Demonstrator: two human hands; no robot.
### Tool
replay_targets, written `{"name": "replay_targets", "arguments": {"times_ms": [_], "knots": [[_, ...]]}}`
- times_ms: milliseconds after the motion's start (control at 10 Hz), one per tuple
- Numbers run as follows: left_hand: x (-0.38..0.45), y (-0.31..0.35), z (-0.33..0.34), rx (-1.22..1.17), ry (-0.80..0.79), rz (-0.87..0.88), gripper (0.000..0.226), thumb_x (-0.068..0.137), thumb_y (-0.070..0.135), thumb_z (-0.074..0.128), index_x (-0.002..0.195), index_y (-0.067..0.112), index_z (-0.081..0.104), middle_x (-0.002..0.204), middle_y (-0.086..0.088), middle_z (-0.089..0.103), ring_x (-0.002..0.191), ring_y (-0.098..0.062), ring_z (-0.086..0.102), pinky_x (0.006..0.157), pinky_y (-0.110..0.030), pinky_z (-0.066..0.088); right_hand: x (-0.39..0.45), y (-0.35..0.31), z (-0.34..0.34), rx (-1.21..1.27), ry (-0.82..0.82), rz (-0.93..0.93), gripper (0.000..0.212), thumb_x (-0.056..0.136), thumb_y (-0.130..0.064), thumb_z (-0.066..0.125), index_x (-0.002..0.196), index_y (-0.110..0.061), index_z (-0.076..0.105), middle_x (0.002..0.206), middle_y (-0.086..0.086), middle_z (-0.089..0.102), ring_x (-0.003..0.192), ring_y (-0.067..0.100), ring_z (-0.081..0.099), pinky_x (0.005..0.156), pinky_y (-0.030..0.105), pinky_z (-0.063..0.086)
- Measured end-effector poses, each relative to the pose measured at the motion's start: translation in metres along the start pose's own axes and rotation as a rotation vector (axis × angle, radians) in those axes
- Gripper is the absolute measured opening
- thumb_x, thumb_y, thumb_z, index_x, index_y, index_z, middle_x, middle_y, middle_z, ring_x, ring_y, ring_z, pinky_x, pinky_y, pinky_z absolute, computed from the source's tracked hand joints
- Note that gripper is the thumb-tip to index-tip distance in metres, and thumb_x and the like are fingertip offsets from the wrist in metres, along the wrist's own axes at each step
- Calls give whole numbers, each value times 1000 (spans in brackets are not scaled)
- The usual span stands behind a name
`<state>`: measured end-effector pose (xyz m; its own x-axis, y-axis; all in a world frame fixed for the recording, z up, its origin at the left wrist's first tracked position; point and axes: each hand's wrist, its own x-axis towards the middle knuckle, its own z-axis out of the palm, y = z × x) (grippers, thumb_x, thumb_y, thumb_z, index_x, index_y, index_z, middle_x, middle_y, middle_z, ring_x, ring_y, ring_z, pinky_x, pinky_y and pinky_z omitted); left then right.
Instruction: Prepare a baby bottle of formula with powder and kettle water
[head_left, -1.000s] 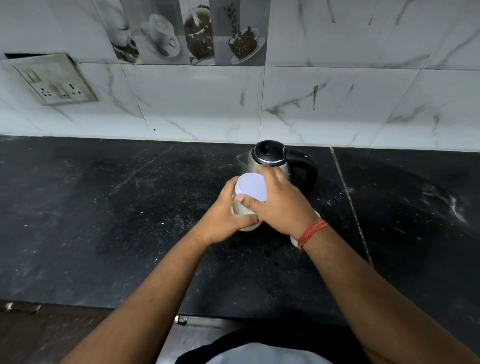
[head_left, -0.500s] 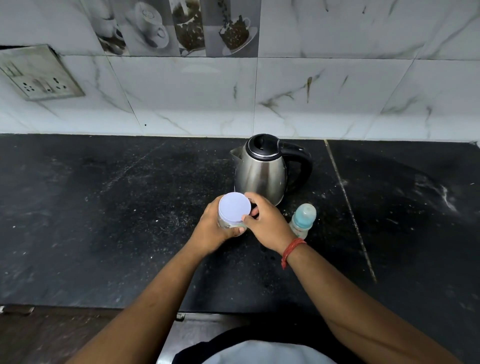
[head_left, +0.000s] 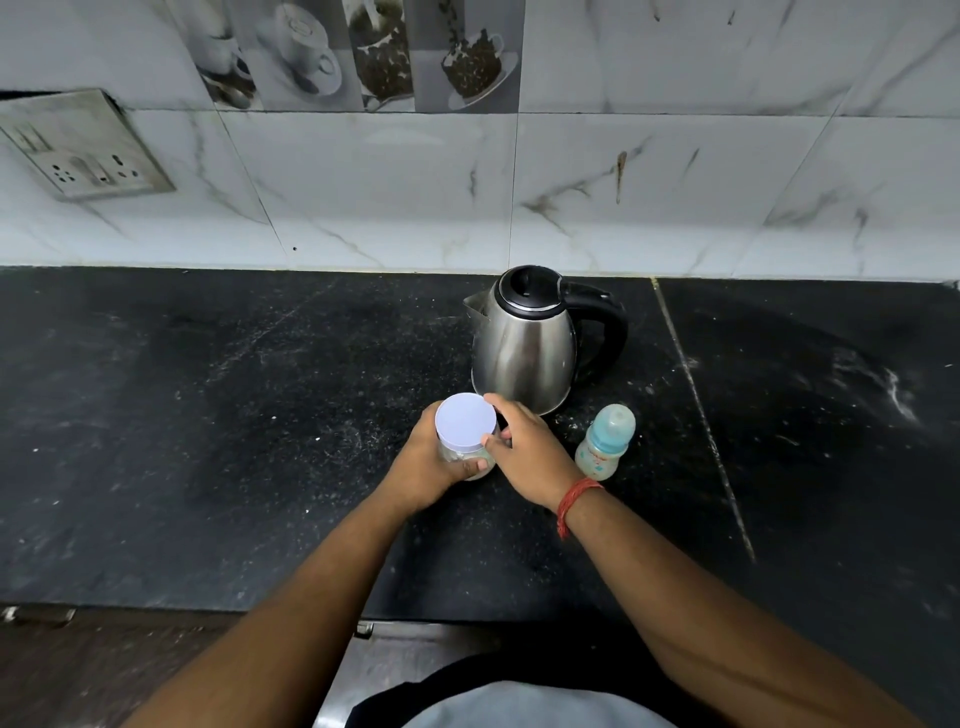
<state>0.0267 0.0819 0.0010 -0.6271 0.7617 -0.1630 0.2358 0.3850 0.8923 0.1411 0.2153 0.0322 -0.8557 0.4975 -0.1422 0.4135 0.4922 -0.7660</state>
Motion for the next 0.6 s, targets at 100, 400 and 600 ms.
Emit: {"name": "replay_targets", "arguments": {"times_ms": [100,400,600], "knots": [[0,-1,-1,-10,-7,10,82,80,13,88,140,30,35,129,15,48,122,-8,48,89,0,36,2,1,0,6,-12,13,58,96,-20,62,151,-26,43,149,0,48,128,25,51,113,45,43],[-8,1,-2,-20,-26,-14,84,80,21,89,141,32,33,140,7,46,133,-16,46,113,-32,41,-2,-2,-4,12,-41,17,62,96,-19,62,153,-26,39,153,1,46,133,24,49,115,43,41],[-15,-1,-11,75,17,-63,132,60,76,74,163,24,9,168,1,25,155,-22,24,126,-50,24,-9,-6,-12,18,11,-35,65,98,-23,62,156,-24,35,158,1,41,142,21,43,117,44,38]]}}
